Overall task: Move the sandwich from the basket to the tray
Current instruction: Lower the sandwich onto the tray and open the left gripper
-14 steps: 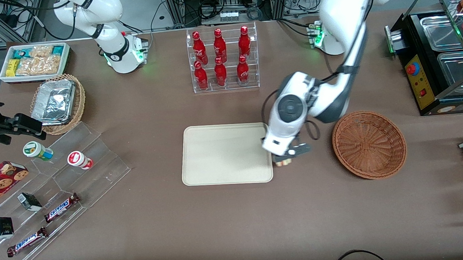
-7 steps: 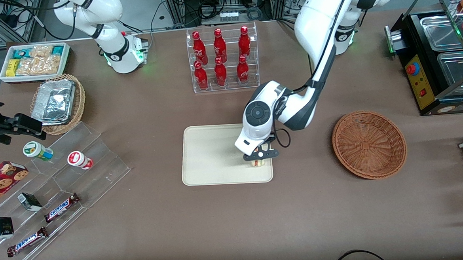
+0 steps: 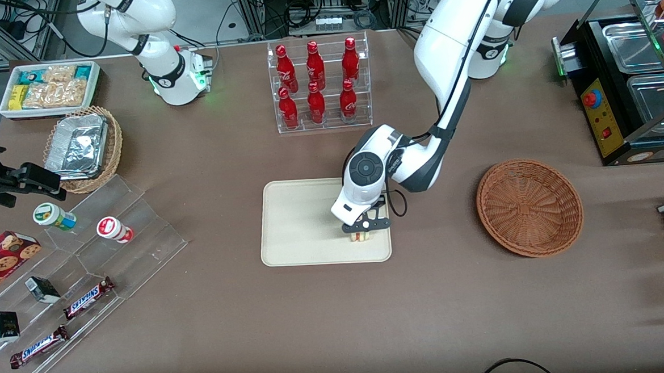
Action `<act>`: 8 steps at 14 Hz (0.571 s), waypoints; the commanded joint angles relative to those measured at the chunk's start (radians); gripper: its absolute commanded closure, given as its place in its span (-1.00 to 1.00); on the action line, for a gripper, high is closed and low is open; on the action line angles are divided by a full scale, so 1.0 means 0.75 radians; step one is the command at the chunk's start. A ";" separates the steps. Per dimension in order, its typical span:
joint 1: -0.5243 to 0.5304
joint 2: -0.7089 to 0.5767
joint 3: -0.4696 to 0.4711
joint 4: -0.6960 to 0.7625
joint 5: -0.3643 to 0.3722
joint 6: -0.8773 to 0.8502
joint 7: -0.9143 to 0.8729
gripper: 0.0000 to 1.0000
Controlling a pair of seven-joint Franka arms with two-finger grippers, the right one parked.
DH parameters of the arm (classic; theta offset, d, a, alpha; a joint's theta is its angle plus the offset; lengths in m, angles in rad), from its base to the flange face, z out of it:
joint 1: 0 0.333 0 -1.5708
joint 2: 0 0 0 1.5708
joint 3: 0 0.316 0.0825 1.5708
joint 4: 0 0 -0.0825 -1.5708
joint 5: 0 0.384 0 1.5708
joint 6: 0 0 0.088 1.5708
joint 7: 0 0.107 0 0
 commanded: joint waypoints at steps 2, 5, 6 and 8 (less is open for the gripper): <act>-0.014 0.011 0.010 0.039 -0.009 -0.014 0.031 -0.12; -0.014 -0.008 0.010 0.039 -0.011 -0.024 0.027 -0.63; -0.012 -0.030 0.010 0.039 -0.015 -0.060 0.022 -0.83; 0.010 -0.136 0.012 0.037 -0.023 -0.203 0.022 -1.00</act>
